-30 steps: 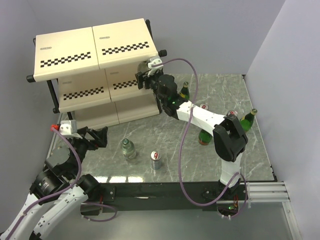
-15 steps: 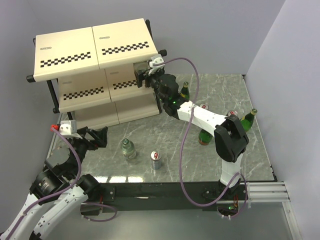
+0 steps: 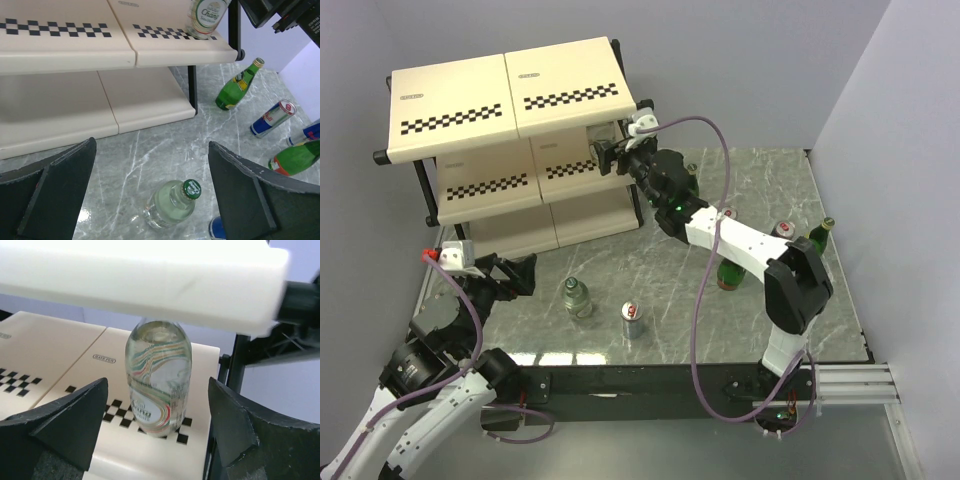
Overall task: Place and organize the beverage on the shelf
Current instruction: Place the drink on the shelf, then pick up the drink from the center of the board.
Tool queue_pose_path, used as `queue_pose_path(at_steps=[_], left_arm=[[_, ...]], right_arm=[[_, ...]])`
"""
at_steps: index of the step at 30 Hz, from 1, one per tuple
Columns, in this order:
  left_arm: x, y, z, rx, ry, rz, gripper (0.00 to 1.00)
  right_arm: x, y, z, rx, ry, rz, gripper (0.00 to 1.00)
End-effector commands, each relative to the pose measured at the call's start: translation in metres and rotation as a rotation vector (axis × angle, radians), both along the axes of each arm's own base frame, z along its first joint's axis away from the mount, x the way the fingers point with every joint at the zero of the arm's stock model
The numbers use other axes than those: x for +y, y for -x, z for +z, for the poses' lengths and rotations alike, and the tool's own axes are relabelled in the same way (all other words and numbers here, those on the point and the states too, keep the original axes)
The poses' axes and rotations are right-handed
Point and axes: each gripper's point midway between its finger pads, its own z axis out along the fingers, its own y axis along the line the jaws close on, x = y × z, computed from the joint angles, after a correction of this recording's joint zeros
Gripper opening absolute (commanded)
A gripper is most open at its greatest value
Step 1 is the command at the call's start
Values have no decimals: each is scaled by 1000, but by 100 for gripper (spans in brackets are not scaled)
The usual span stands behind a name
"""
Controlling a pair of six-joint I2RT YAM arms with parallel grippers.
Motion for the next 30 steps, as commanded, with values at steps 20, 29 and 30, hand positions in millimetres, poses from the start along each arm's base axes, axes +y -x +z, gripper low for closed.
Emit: queue_pose_path(at_steps=[20, 29, 30], left_arm=[[-69, 7, 15, 22, 75, -324, 100], [-96, 6, -33, 310, 102, -367, 94], [-97, 6, -39, 350, 112, -360, 91]], right_arm=[[-46, 181, -17, 13, 389, 595, 86], [-70, 286, -78, 263, 499, 1031, 77], [-70, 286, -78, 251, 491, 1031, 77]])
